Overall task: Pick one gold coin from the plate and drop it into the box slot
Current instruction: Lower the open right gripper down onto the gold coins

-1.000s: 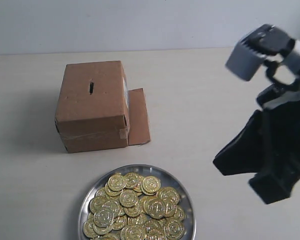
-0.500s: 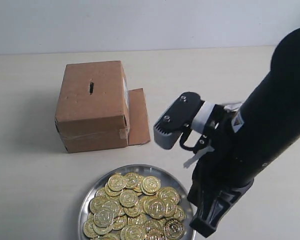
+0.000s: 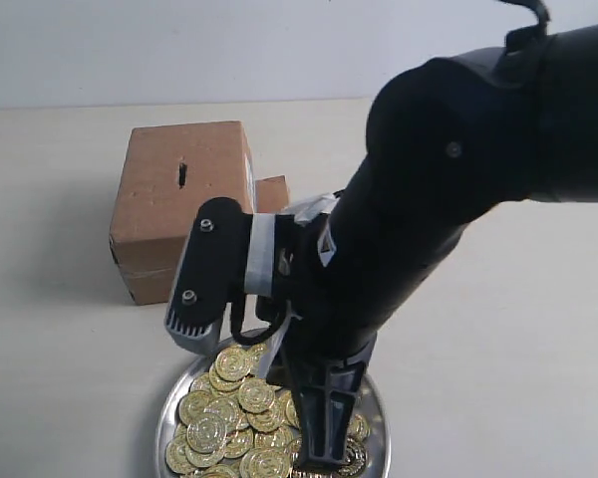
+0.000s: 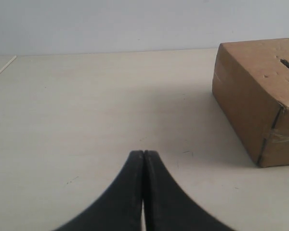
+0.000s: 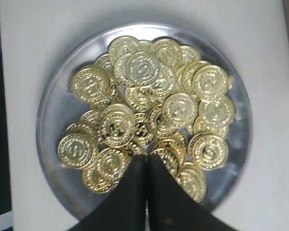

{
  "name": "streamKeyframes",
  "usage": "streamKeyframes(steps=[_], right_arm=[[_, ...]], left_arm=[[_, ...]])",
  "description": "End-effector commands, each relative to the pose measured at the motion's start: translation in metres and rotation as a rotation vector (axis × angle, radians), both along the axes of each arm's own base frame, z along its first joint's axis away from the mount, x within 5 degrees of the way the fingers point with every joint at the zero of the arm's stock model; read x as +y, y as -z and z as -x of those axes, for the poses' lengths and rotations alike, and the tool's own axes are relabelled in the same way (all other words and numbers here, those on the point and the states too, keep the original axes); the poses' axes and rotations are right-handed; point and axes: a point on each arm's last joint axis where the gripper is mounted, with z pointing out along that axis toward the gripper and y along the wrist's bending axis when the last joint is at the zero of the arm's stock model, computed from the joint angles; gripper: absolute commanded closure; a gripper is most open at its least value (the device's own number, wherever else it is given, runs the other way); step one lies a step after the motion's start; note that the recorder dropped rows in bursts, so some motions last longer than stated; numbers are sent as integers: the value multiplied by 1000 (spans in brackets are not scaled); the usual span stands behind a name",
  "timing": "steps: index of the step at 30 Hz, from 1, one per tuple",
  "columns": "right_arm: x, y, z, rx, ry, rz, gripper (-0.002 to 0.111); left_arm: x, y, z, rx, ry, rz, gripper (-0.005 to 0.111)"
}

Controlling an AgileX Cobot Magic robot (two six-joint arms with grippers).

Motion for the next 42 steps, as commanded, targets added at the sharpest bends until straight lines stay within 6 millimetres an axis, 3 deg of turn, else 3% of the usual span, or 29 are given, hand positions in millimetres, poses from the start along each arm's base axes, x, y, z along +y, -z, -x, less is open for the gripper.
streamKeyframes(steps=[1,5,10,12,23,30,42], right_arm=[[11,14,-10,-31,-48,31,107],[13,32,-14,-16,-66,86,93],[15,45,-16,7,-57,111,62],[15,46,-17,6,-61,120,55],[8,50,-23,-65,-120,211,54],[10,72,-24,-17,-124,254,54],[11,91,-27,3,-146,289,54]], left_arm=[[0,-1,0,-11,7,-4,107],[0,-1,0,-11,7,-4,107],[-1,-1,0,-11,28,-4,107],[-1,-1,0,-11,28,-4,107],[-1,-1,0,-11,28,-4,107],[-1,-1,0,-11,28,-4,107],[-1,-1,0,-11,28,-4,107]])
